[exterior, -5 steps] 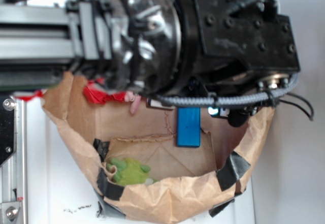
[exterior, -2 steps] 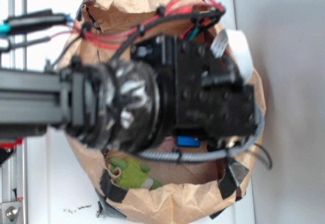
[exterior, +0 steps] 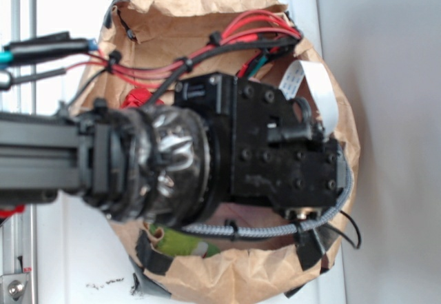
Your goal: Grab the blue block.
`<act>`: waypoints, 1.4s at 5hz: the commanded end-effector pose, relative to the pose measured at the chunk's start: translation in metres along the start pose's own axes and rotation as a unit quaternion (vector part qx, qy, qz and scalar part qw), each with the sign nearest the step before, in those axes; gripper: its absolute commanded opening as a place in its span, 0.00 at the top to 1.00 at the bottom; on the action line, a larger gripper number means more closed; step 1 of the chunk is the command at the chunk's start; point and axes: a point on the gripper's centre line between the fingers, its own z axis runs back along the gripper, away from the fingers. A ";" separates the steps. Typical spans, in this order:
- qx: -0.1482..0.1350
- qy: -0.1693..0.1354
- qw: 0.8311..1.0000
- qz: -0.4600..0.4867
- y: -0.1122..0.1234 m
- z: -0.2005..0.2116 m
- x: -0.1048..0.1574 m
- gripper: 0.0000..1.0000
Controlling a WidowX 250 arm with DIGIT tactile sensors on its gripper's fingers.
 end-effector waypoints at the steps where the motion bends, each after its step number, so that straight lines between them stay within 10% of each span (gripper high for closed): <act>1: -0.021 -0.012 1.000 0.018 -0.008 0.014 0.007 0.00; 6: -0.009 -0.045 0.999 0.012 -0.025 -0.034 -0.018 0.00; 7: -0.006 -0.041 0.999 0.006 -0.023 -0.032 -0.019 1.00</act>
